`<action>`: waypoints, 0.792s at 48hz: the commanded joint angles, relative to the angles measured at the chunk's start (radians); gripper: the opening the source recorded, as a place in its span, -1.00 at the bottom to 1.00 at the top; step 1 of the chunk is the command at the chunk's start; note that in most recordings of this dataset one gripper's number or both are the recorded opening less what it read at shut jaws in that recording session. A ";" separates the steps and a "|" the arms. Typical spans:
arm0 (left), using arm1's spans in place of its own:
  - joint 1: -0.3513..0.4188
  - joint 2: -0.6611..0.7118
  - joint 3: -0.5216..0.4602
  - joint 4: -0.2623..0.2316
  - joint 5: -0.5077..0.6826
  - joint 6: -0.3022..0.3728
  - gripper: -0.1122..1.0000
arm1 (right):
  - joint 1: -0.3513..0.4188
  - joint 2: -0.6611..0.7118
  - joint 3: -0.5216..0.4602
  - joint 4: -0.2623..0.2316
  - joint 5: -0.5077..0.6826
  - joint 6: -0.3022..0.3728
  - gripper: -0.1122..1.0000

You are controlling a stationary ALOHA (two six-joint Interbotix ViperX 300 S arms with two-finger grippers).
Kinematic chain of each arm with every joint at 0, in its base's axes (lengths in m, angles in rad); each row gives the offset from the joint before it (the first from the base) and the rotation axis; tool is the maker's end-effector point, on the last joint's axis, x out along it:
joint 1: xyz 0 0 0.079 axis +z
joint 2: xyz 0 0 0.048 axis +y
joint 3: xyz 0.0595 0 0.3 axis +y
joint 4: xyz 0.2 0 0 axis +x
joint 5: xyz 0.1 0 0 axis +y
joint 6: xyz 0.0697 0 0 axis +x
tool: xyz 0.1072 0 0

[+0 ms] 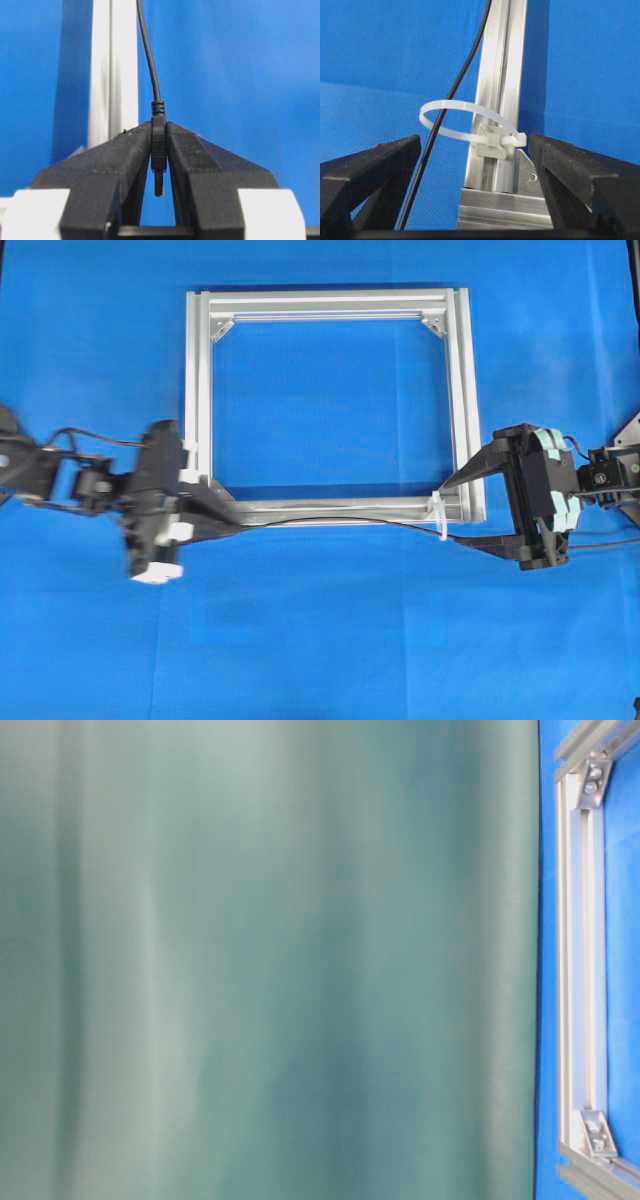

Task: Insert the wire through the string loop located on the right side.
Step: 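Pull the cable leftward through the loop with the left gripper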

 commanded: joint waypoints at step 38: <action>-0.025 -0.187 0.172 0.002 0.044 0.009 -0.64 | 0.003 -0.012 -0.011 0.000 0.018 -0.002 0.93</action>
